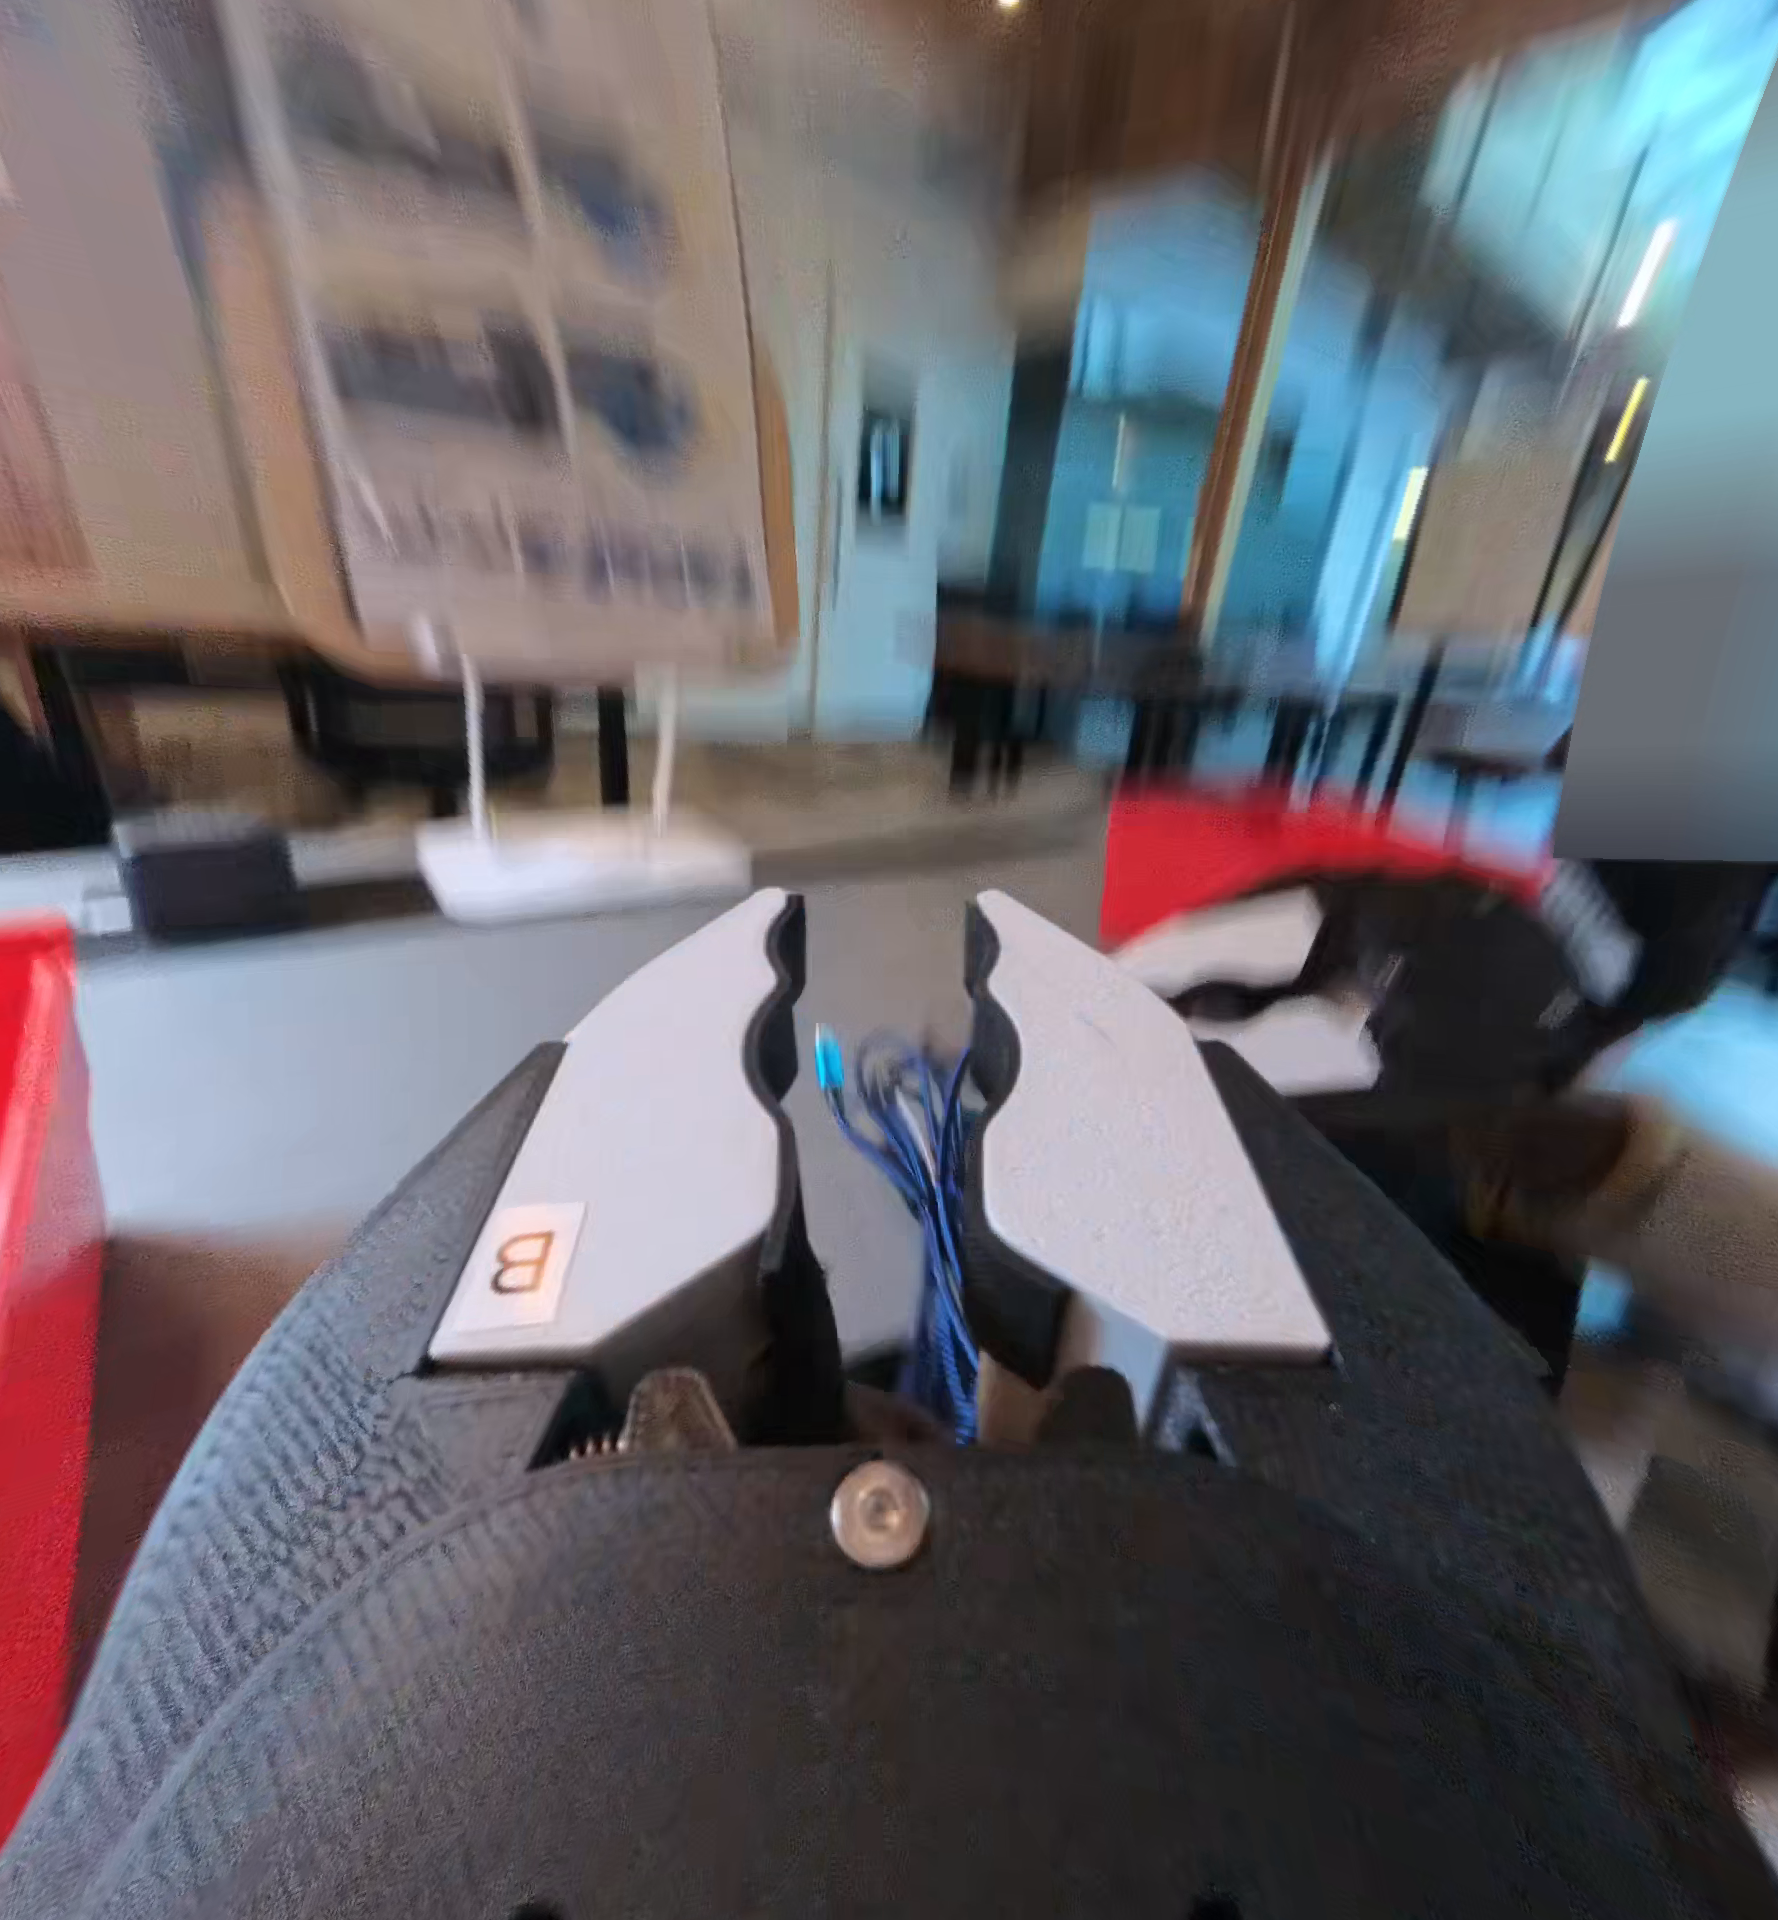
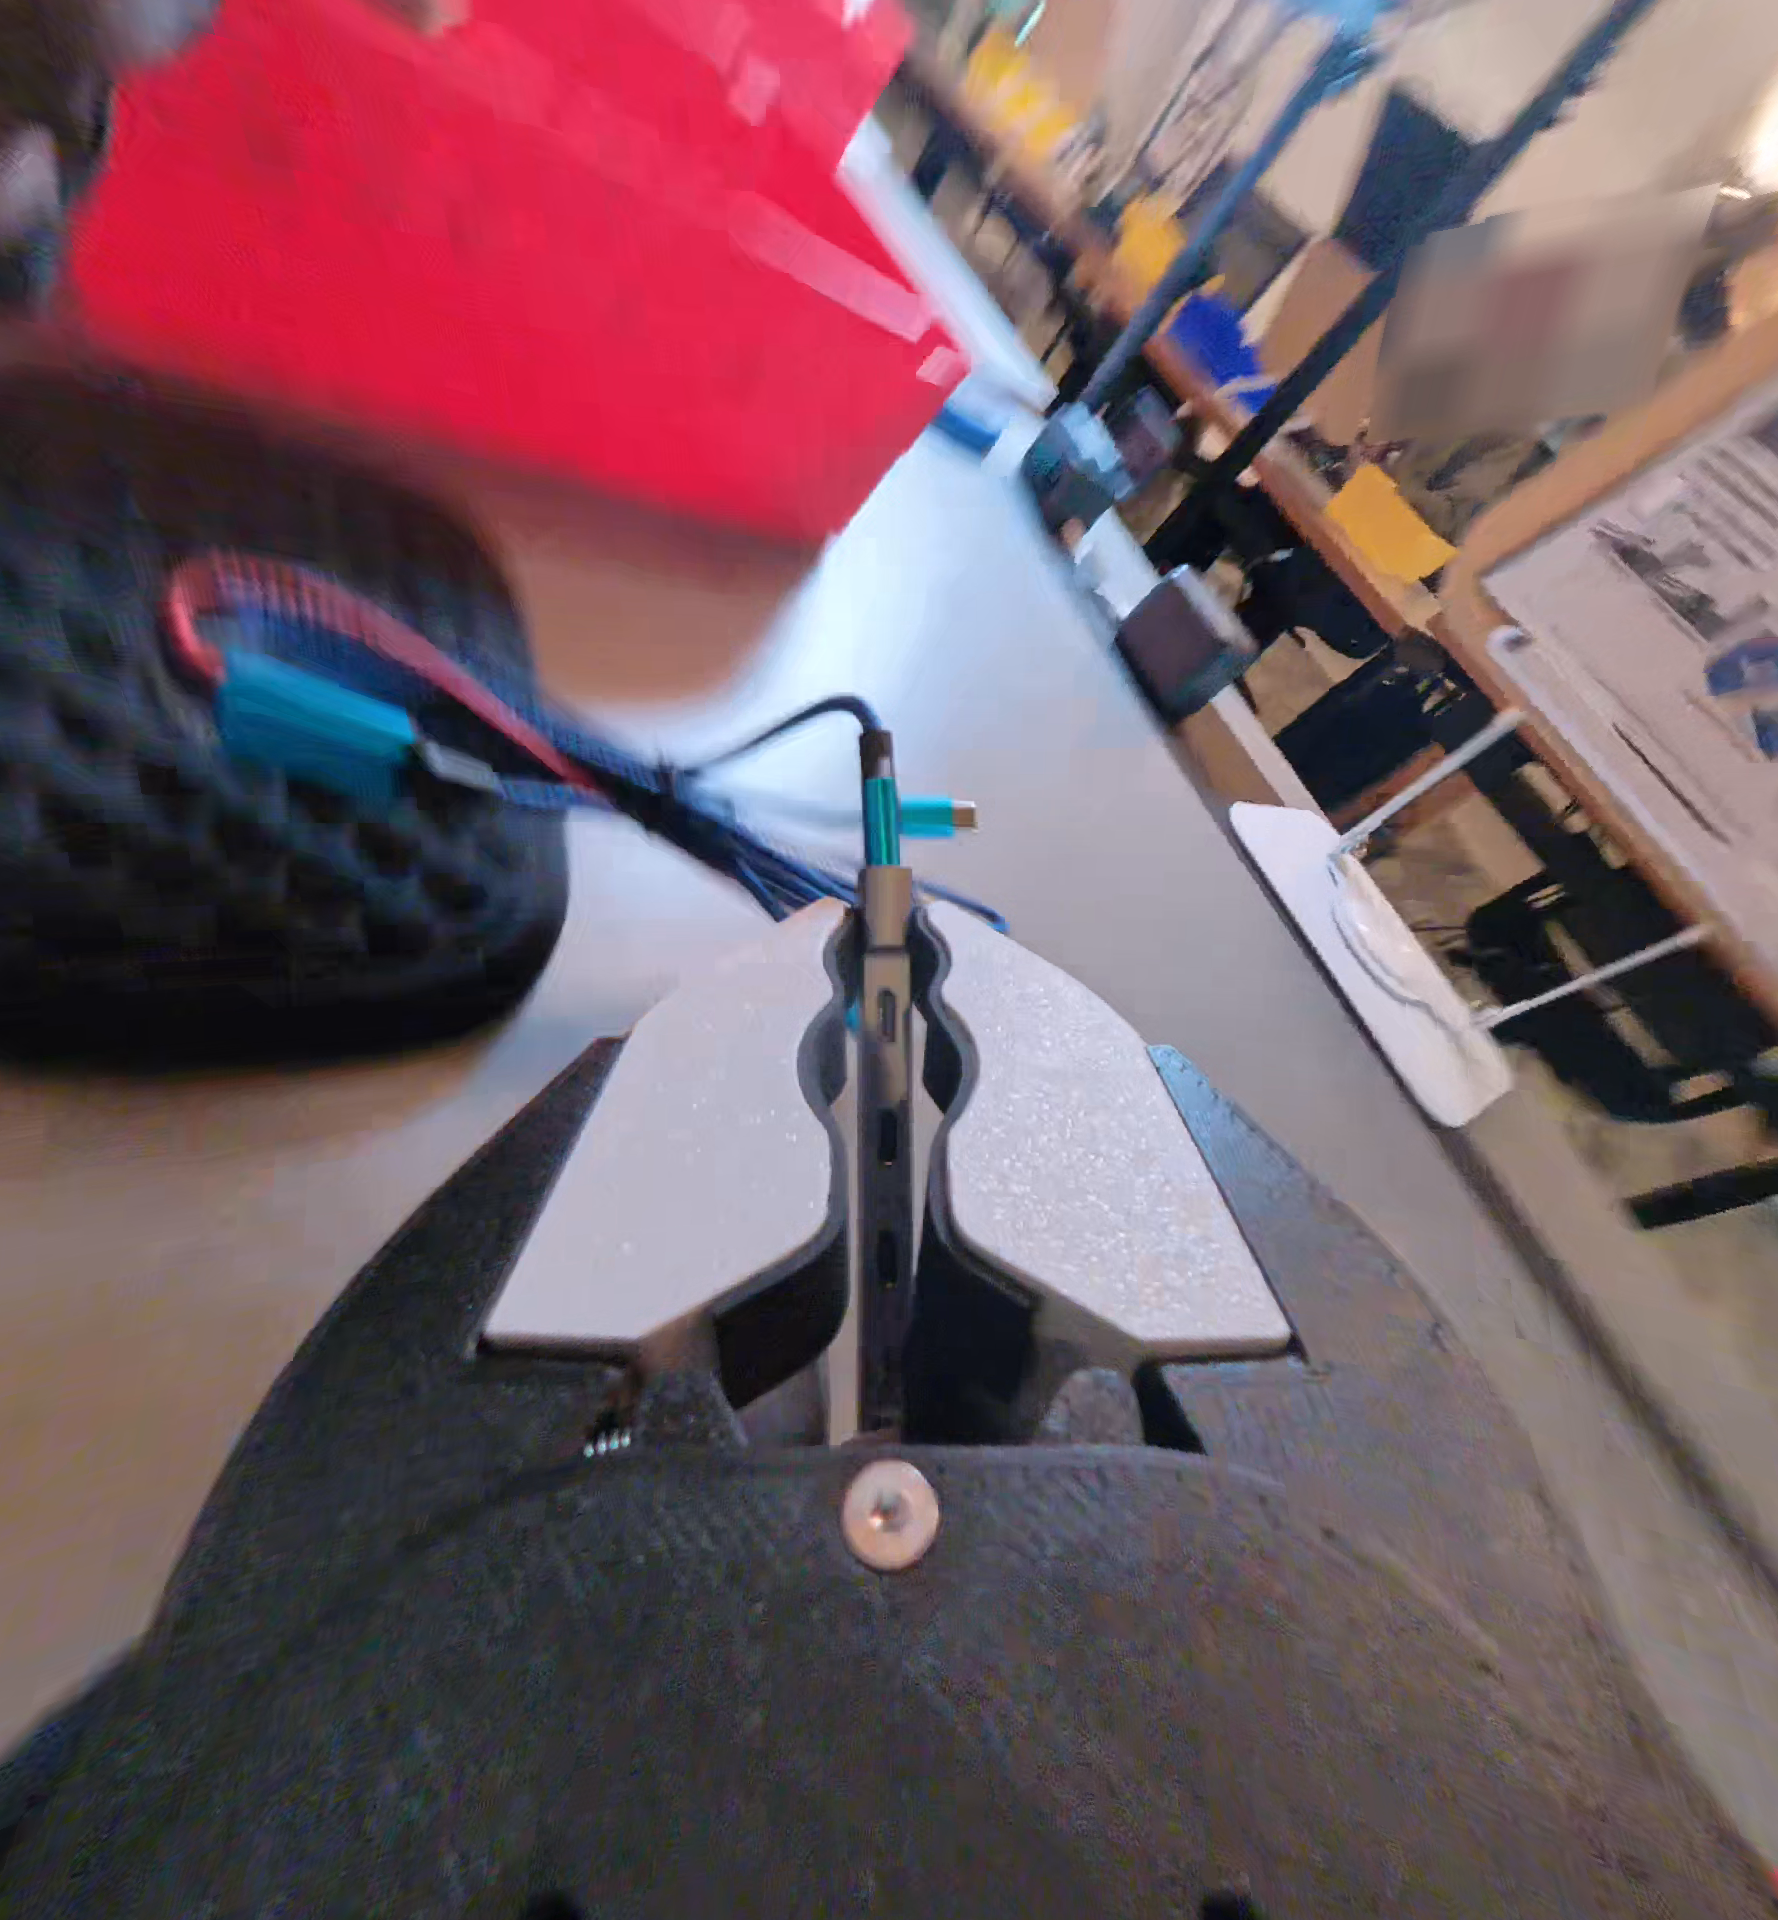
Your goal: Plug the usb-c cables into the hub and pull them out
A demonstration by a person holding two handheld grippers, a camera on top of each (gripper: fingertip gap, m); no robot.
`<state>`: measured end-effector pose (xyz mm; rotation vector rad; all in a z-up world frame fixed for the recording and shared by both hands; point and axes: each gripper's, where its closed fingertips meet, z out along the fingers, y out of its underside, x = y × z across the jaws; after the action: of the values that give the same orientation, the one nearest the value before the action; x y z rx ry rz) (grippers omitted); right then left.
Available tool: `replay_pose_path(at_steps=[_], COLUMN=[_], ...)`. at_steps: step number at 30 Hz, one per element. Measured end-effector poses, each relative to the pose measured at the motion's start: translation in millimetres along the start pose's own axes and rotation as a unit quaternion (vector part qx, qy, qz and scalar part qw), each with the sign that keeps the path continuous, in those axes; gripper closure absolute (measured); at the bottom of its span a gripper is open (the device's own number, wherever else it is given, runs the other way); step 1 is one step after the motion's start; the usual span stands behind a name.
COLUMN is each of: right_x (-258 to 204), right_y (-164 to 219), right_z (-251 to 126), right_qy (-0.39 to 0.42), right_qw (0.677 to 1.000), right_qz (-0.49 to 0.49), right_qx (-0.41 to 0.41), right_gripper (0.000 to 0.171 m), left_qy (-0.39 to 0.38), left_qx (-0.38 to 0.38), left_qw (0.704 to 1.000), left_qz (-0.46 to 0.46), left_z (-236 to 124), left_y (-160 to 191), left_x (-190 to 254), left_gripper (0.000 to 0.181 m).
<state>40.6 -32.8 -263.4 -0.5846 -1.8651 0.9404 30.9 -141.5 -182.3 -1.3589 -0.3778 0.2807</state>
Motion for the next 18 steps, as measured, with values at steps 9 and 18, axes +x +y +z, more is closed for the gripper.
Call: replay_pose_path(at_steps=[9, 18], right_x=[97, 31], right_y=[-67, -82], right_z=[-88, -61], right_qy=[-0.163, -0.238], right_qw=[0.676, 0.704], right_qz=[0.589, 0.558], right_qx=[0.412, 0.37], right_gripper=[0.163, 0.163], left_qy=[0.082, 0.269], left_qx=[0.167, -0.138], left_qw=[0.965, 0.937], left_qz=[-0.183, -0.178], left_z=[-16, 63], left_y=[-34, 54], left_x=[3, 121], left_gripper=[0.146, 0.138])
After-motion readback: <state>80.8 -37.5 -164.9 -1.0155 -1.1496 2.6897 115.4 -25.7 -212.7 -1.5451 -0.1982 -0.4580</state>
